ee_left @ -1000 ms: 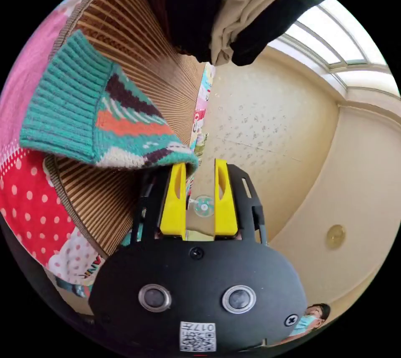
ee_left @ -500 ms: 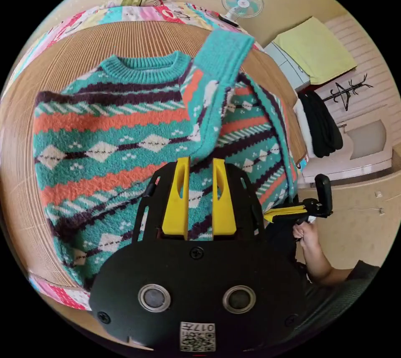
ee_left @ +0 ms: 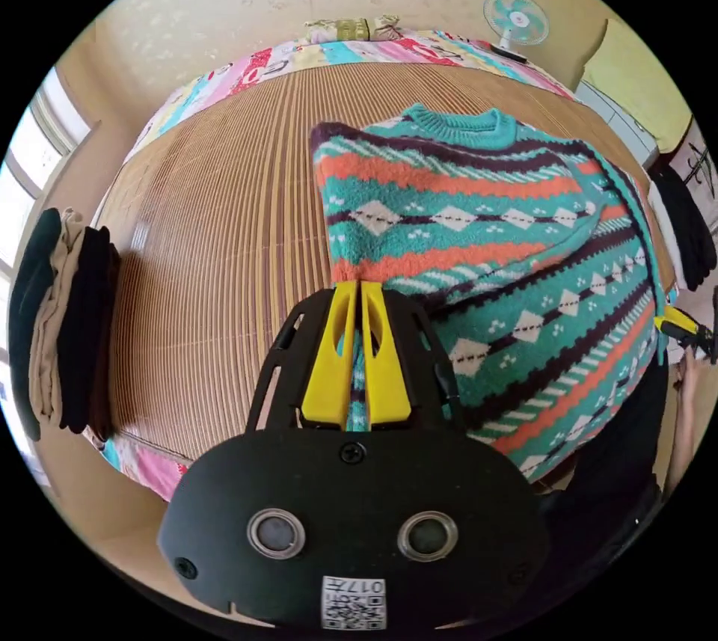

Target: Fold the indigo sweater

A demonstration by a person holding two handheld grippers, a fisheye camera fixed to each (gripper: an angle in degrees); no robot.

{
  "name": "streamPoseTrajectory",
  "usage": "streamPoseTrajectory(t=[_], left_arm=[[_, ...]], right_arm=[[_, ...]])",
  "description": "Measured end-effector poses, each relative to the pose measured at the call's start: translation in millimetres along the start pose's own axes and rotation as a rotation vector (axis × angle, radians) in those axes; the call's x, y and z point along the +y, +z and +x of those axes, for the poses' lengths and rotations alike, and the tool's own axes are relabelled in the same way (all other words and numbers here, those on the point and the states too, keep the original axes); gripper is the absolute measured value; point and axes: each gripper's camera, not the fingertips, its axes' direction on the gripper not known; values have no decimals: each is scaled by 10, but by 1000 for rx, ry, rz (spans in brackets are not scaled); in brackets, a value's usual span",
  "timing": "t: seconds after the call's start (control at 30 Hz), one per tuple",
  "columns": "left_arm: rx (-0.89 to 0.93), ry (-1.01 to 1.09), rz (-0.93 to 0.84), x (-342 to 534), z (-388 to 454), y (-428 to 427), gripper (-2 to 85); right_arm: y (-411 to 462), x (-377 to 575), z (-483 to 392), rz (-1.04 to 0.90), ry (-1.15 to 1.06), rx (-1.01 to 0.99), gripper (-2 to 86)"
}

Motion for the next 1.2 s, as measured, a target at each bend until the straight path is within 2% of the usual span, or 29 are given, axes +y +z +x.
streamPoseTrajectory(t=[0.07,0.1,0.17,0.27,0.33,0.43,0.5,0.6,0.7,0.77,0.83,0.9,0.97,1.0,1.07,1.1,1.17,1.2], left_arm=[[-203,3,-60,26,62,19,-7],[-283,-52,-55,94,41,5,-8],[-219,-137,-34,251,-43,-33,-9],[-27,-206,21,593,-151,-122,-10],[118,-260,83,903,-211,-250,-10],[256,-278,118,1228,-227,-406,-10],[298,-310,119,1402,-250,-498,-10],[394,-348,112,1633,-323,-609,-10],[464,-389,100,1788,-438,-683,-10],[486,-414,103,1849,-519,-726,-10],[515,-434,112,1888,-622,-781,-10],[535,-438,119,1903,-687,-830,-10],[552,-450,129,1933,-750,-896,-10],[561,-459,145,1965,-787,-953,-10],[571,-471,170,2026,-836,-1053,-10],[576,-472,186,2065,-855,-1119,-10],[583,-460,204,2113,-855,-1199,-10],[592,-446,211,2133,-837,-1233,-10]], right_arm=[[-509,-13,248,193,-22,-256,52],[-647,-2,376,253,-4,-351,49],[-1047,61,1035,468,140,-667,40],[-1213,232,1888,713,386,-854,37],[-1211,384,2297,830,508,-847,43],[-1148,659,2641,830,707,-705,119],[-1128,852,2567,848,730,-611,165],[-883,1118,2268,832,708,-554,175],[-413,1136,2016,750,670,-609,167],[-84,877,1940,661,607,-712,161],[77,606,1964,602,609,-724,160],[228,302,2063,519,654,-718,137],[362,-95,2213,428,717,-806,79],[326,-184,2224,438,705,-833,71],[-236,-418,2027,649,550,-896,48],[-437,-471,1905,690,497,-886,44],[-1250,-586,1128,852,218,-804,37],[-1395,-603,891,872,157,-778,36]])
